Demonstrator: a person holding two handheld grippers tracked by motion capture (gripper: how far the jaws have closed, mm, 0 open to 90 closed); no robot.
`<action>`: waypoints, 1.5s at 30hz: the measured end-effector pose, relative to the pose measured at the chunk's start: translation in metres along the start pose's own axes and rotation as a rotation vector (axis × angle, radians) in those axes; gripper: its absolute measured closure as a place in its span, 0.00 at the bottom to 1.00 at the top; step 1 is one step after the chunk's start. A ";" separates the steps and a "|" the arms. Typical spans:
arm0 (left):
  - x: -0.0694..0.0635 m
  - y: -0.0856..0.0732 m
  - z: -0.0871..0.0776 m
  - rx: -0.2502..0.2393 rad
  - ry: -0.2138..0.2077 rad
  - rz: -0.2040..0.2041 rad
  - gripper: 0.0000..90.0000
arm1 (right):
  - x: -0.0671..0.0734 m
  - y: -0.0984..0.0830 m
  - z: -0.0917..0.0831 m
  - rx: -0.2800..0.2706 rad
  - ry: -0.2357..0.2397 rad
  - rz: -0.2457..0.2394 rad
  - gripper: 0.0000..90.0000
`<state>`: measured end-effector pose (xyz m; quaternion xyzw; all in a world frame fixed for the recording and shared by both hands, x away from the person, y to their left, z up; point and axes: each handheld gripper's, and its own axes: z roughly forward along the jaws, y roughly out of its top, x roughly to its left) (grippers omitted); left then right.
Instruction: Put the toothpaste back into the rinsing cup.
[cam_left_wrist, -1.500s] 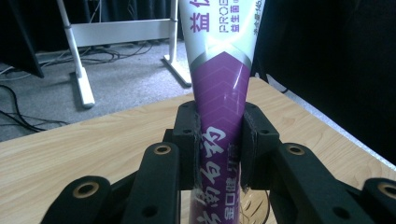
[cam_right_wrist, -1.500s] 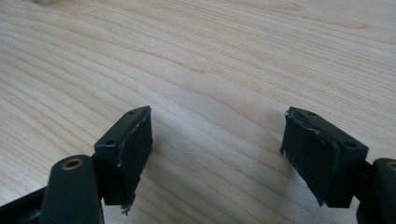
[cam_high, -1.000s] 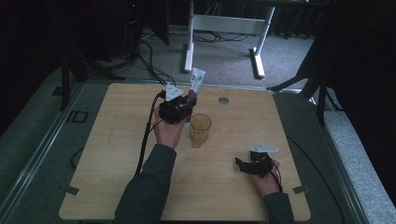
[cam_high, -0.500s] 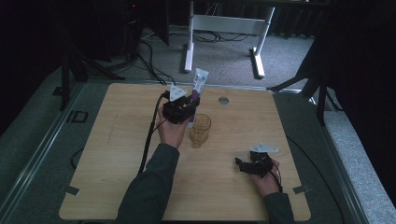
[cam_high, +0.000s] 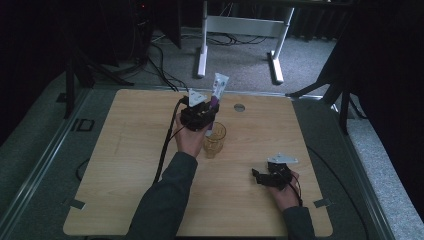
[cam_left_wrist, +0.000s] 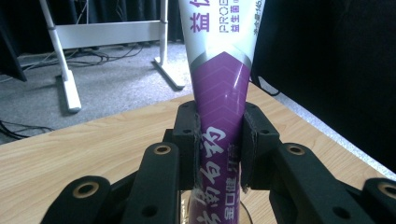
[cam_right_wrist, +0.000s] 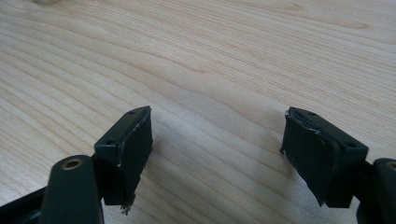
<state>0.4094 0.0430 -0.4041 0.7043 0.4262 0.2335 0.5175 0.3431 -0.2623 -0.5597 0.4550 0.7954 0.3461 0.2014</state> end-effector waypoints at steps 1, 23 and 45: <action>0.000 0.000 0.000 0.004 0.000 0.002 0.79 | 0.000 0.000 0.000 0.000 0.000 0.000 0.27; -0.004 -0.003 0.015 -0.009 -0.005 -0.021 0.79 | 0.000 0.000 0.000 0.000 0.000 0.002 0.27; -0.004 -0.010 0.033 0.014 0.027 0.000 0.79 | 0.000 0.000 0.000 0.000 0.000 0.000 0.27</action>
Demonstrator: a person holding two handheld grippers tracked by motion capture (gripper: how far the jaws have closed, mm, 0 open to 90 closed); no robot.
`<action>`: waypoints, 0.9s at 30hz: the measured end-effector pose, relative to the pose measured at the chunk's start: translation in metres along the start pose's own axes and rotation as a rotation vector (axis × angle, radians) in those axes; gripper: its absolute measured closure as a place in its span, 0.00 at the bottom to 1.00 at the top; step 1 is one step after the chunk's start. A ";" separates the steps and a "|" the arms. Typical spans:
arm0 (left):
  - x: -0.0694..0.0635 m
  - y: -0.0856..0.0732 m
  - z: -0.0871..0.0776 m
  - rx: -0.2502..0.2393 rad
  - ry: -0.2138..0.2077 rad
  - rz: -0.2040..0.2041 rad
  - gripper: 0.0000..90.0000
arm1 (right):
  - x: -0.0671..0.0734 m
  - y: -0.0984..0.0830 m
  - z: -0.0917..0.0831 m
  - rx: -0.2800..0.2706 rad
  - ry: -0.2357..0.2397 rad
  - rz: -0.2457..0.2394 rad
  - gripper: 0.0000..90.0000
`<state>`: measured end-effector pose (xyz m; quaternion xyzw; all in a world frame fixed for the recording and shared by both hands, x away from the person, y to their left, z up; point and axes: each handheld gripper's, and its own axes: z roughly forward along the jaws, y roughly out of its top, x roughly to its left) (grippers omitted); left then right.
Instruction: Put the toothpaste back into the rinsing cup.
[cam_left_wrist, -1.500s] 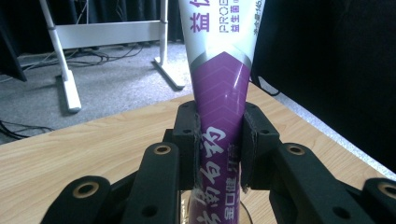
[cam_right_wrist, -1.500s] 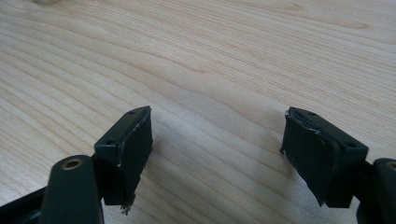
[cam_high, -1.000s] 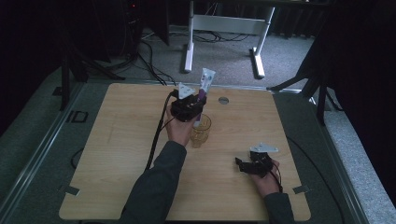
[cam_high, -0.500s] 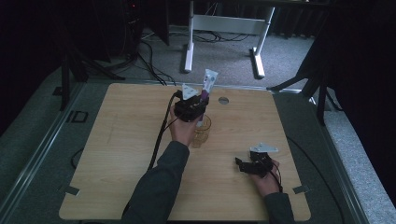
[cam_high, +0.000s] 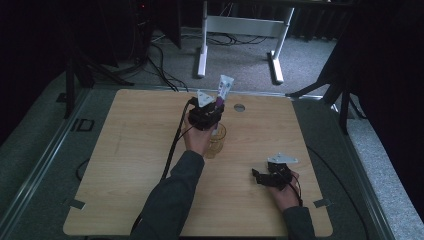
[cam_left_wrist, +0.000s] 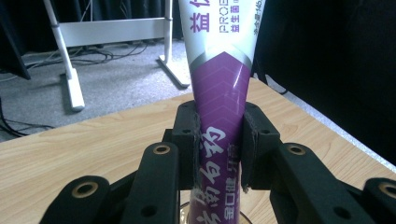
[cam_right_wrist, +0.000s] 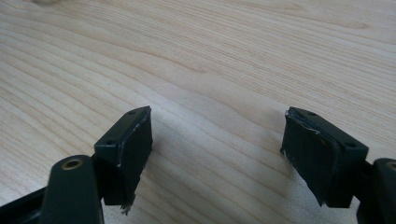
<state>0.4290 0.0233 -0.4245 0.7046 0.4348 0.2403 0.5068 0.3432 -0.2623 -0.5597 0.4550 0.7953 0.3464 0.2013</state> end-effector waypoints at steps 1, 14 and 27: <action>0.000 -0.001 0.001 0.004 -0.001 0.000 0.79 | 0.000 0.000 0.000 0.000 0.000 0.000 0.27; -0.003 -0.008 0.007 0.043 0.016 0.023 0.78 | 0.000 0.000 0.000 0.000 0.000 0.001 0.27; -0.003 -0.028 0.009 0.078 0.031 0.040 0.78 | 0.000 0.000 0.000 0.000 -0.001 -0.001 0.27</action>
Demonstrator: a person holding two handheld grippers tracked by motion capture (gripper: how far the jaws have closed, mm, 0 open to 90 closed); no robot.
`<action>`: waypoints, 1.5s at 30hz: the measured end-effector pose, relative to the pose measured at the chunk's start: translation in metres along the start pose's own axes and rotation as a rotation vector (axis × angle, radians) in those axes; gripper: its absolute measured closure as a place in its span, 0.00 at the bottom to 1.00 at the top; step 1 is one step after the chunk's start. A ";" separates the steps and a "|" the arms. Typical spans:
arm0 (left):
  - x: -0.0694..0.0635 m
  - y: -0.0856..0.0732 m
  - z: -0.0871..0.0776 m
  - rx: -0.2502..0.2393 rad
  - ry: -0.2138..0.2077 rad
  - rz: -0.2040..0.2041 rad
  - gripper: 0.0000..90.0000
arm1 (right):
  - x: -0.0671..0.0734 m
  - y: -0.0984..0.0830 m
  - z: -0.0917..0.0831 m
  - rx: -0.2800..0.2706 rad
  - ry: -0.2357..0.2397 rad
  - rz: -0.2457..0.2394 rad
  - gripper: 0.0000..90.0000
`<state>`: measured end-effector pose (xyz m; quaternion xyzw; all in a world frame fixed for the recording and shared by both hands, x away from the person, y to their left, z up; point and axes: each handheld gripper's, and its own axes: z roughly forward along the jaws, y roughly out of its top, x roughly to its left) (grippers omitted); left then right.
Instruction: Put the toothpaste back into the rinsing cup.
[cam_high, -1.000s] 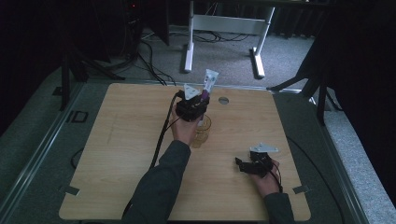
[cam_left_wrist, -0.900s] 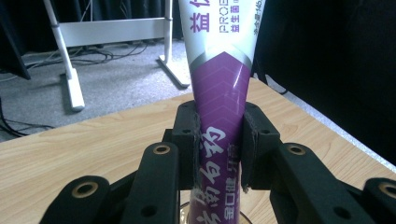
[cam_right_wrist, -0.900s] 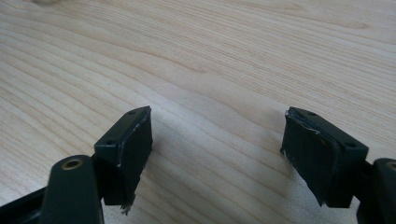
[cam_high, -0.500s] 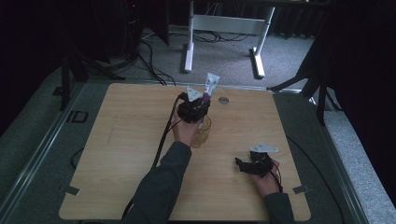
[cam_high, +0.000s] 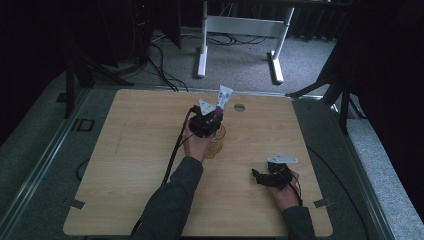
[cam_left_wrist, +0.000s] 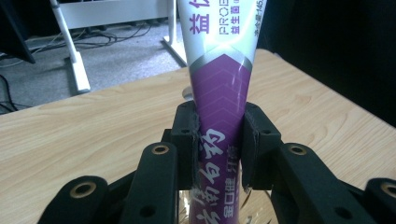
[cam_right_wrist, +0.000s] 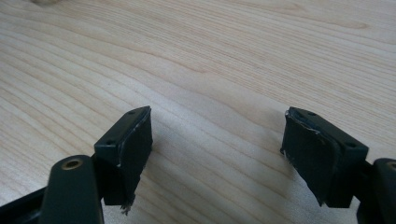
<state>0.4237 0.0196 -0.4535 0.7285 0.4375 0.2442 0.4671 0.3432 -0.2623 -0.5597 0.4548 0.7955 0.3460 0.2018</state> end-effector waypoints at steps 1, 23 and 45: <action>-0.001 -0.001 0.000 0.002 0.002 0.004 0.78 | 0.000 0.000 0.000 0.000 0.000 0.002 0.27; -0.001 -0.024 0.001 0.034 0.036 0.033 0.59 | 0.000 0.000 0.000 0.001 0.001 0.001 0.27; 0.048 -0.060 -0.061 -0.025 0.102 -0.056 0.43 | 0.000 0.000 0.000 0.002 0.001 0.000 0.27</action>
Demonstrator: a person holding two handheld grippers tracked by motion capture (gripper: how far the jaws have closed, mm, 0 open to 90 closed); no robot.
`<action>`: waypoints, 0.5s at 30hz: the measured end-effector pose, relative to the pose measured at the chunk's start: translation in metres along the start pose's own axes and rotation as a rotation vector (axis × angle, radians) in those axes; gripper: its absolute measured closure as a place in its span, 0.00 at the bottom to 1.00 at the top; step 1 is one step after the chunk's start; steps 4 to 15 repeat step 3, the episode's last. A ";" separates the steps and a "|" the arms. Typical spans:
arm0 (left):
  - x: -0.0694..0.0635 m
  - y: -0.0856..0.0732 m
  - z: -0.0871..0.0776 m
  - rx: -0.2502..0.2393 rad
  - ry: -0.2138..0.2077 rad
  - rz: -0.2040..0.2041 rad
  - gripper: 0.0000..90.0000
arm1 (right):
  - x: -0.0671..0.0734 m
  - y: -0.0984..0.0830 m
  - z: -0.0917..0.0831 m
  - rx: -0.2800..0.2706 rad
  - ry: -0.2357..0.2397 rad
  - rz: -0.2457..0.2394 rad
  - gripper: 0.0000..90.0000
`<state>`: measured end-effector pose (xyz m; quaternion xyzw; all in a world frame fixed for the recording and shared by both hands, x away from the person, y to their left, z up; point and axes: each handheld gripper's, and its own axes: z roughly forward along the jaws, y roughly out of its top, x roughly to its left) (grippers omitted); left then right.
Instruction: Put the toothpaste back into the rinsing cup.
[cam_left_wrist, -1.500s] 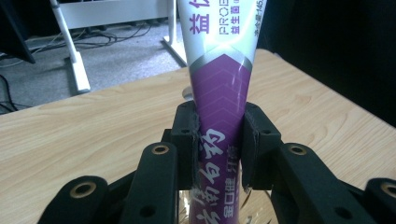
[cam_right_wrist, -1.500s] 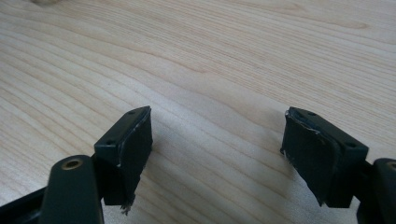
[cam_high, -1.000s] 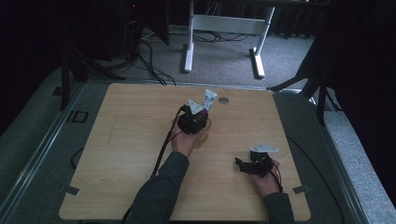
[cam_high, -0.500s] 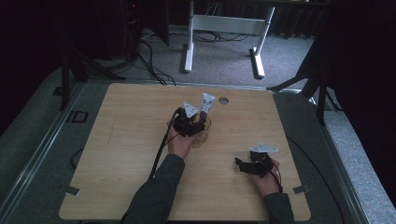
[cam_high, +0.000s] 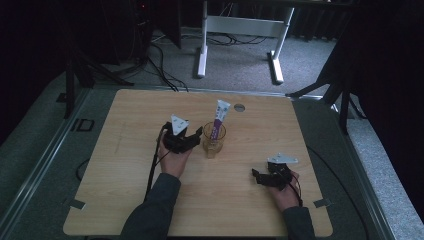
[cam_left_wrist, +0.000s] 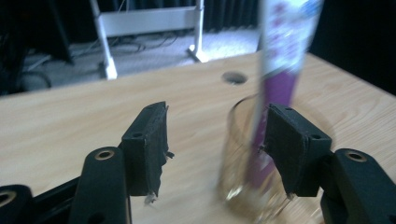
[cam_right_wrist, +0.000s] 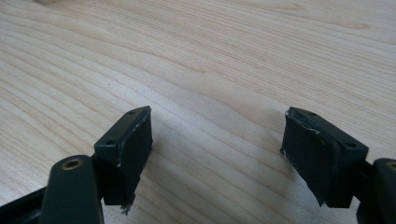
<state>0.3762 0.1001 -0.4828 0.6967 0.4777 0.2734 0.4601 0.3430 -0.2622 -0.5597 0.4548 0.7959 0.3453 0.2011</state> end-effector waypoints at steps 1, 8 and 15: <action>0.006 -0.005 0.000 0.030 0.031 -0.007 0.41 | 0.000 0.000 0.000 -0.001 0.000 -0.001 0.27; 0.018 -0.016 0.002 0.095 0.116 -0.027 0.33 | 0.000 0.000 0.000 -0.001 0.000 0.000 0.27; 0.018 -0.016 0.002 0.095 0.116 -0.027 0.33 | 0.000 0.000 0.000 -0.001 0.000 0.000 0.27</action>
